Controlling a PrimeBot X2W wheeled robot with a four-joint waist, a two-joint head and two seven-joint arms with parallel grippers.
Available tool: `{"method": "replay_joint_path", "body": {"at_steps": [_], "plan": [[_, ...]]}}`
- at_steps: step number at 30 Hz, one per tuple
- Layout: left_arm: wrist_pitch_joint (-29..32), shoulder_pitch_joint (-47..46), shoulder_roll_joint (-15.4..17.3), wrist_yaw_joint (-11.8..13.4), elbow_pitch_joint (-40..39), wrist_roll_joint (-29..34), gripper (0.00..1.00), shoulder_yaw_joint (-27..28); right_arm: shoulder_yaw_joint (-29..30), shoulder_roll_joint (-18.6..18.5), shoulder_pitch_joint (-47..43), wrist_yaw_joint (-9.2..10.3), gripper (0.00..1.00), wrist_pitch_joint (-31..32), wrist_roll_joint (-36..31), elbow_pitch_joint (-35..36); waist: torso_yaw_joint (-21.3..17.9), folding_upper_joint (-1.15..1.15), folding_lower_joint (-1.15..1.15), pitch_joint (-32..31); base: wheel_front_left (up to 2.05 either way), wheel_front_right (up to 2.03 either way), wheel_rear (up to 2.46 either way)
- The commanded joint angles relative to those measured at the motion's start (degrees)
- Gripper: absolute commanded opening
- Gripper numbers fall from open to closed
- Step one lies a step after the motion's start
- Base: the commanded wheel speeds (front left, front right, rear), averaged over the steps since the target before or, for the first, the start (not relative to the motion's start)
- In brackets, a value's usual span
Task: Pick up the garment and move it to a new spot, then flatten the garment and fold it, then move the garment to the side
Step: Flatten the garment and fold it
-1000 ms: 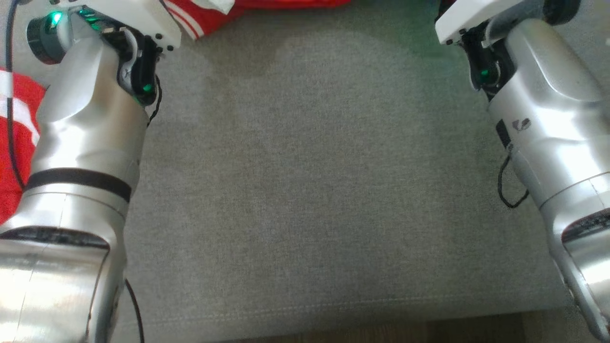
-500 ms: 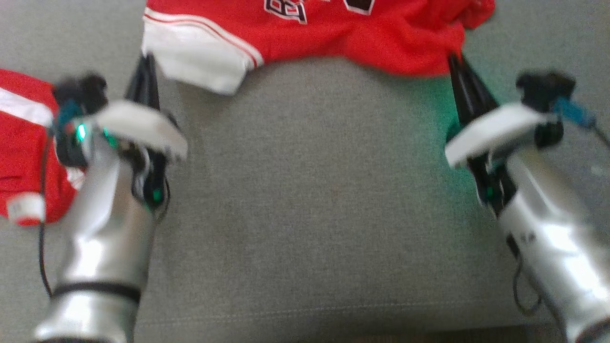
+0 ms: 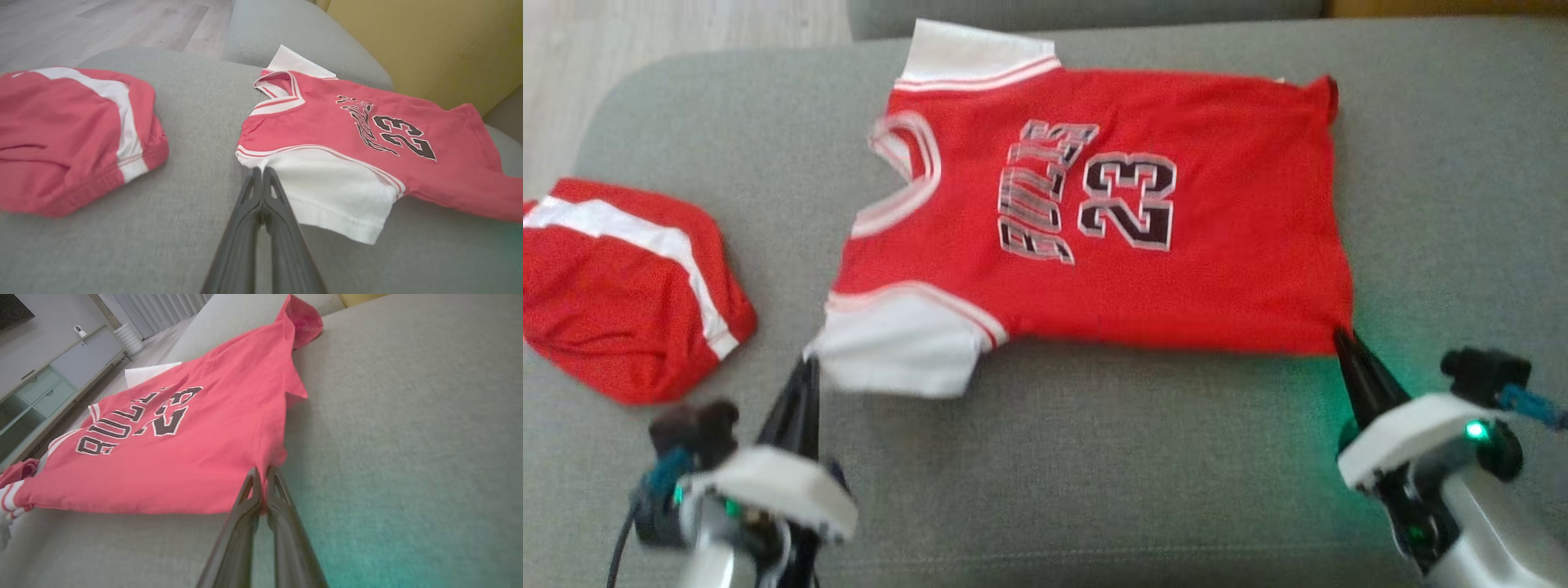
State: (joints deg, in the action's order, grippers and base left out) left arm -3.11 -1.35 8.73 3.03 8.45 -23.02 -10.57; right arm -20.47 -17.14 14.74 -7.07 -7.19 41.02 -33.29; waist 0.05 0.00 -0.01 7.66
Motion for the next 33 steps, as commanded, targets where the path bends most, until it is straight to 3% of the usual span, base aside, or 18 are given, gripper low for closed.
{"method": "replay_joint_path", "body": {"at_steps": [1,7,15,23,29,33], "plan": [[0.1,-1.2,1.3,0.5,-2.5,-0.3,0.0,2.0,-0.4,-1.1,0.0,-0.42,0.0,0.1,-0.4,1.9,0.1,0.0,0.01,-1.1,0.0,0.0,0.0],[8.3,12.2,2.0,5.6,-19.2,-0.6,0.0,1.9,6.6,-1.3,-9.0,-0.42,0.0,9.0,-4.3,9.1,0.3,0.0,0.01,-4.0,0.0,0.0,0.0],[14.4,19.4,2.9,8.4,-28.5,-0.8,0.0,1.3,16.6,2.4,-19.4,-0.42,0.0,20.1,-10.5,21.5,0.5,0.0,0.01,-5.9,0.0,0.0,0.0],[17.8,15.0,4.6,7.0,-27.6,-2.6,0.0,1.7,21.3,6.3,-21.7,-0.42,0.0,32.0,-14.4,29.6,-0.6,0.0,0.01,-4.6,0.0,0.0,0.0],[20.5,6.4,4.9,4.8,-23.2,-6.3,0.0,2.7,23.1,7.6,-16.4,-0.42,0.0,39.8,-14.9,29.7,-1.5,0.0,0.01,-0.6,0.0,0.0,0.0],[22.2,-0.4,6.1,2.9,-18.5,-8.0,0.0,3.2,23.8,8.1,-11.5,-0.42,0.0,41.6,-14.6,28.9,-1.8,0.0,0.01,2.2,0.0,0.0,0.0]]}}
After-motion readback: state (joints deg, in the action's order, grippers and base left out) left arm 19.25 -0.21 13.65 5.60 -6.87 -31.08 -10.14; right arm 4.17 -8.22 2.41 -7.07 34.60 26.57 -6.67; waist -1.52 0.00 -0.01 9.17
